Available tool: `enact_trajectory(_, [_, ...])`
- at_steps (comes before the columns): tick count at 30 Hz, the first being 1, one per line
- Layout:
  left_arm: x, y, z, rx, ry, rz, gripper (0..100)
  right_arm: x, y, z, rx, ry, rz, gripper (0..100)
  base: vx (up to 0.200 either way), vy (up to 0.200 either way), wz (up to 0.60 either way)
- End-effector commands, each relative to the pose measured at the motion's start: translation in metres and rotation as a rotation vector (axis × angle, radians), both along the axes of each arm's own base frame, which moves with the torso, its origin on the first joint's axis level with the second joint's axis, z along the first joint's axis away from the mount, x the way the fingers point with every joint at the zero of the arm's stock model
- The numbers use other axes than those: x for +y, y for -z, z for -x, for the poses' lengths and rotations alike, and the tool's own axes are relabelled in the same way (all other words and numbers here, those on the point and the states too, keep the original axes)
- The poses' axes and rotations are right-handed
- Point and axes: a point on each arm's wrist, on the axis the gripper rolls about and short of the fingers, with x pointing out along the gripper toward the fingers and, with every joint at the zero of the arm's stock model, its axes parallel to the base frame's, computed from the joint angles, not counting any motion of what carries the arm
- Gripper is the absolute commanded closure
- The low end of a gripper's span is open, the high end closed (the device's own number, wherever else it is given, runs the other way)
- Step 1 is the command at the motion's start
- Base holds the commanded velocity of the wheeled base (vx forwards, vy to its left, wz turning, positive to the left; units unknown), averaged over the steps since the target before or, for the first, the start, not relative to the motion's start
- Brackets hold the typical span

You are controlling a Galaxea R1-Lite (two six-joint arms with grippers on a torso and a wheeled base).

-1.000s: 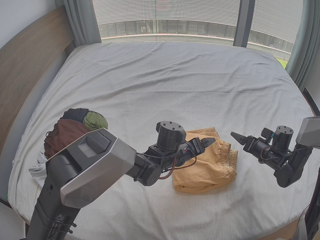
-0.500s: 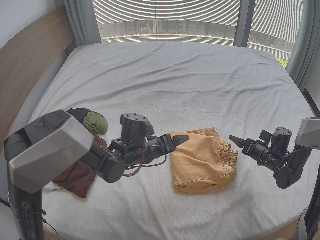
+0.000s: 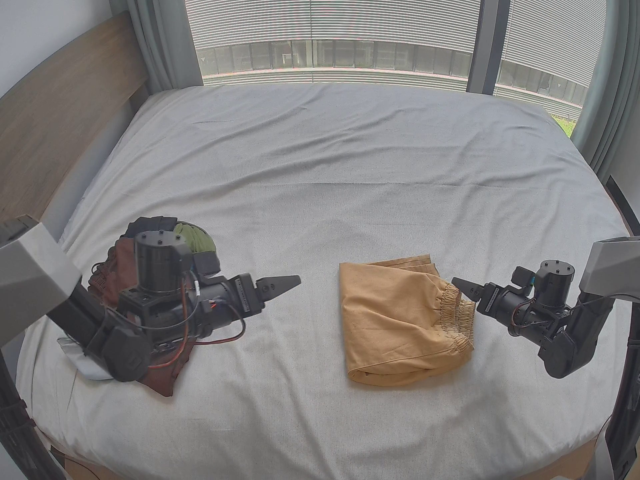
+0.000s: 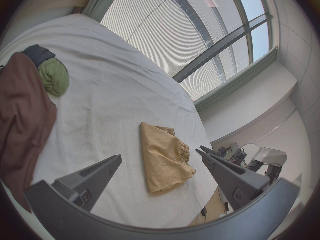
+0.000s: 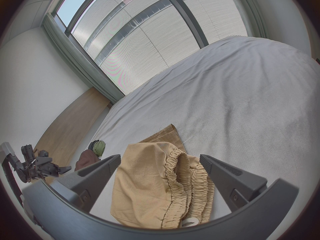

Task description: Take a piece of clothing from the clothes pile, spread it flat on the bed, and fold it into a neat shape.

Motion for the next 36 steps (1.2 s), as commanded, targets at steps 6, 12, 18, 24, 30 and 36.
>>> enact_trajectory(6, [0.040, 0.008, 0.015, -0.114, -0.029, 0.009, 0, 0.008, 0.036, -0.041, 0.050, -0.007, 0.008, 0, 0.000, 0.000, 0.00])
enact_trajectory(12, [0.051, 0.013, 0.013, -0.110, -0.055, -0.013, 0, 0.008, 0.052, -0.049, 0.061, -0.009, 0.009, 0, 0.000, 0.000, 0.00])
enact_trajectory(18, [0.051, 0.013, 0.014, -0.111, -0.051, -0.012, 0, 0.012, 0.052, -0.055, 0.025, -0.016, 0.003, 0, 0.000, 0.000, 0.00])
enact_trajectory(24, [0.051, 0.019, 0.013, -0.093, -0.049, -0.016, 0, 0.013, 0.049, -0.050, 0.008, -0.022, 0.000, 100, 0.000, 0.000, 0.00])
enact_trajectory(30, [0.051, 0.020, 0.012, -0.097, -0.049, -0.014, 0, 0.013, 0.050, -0.048, 0.018, -0.025, 0.001, 100, 0.000, 0.000, 0.00])
enact_trajectory(36, [0.051, 0.020, 0.012, -0.096, -0.049, -0.014, 0, 0.009, 0.044, -0.048, 0.002, -0.013, -0.001, 100, 0.000, 0.000, 0.00])
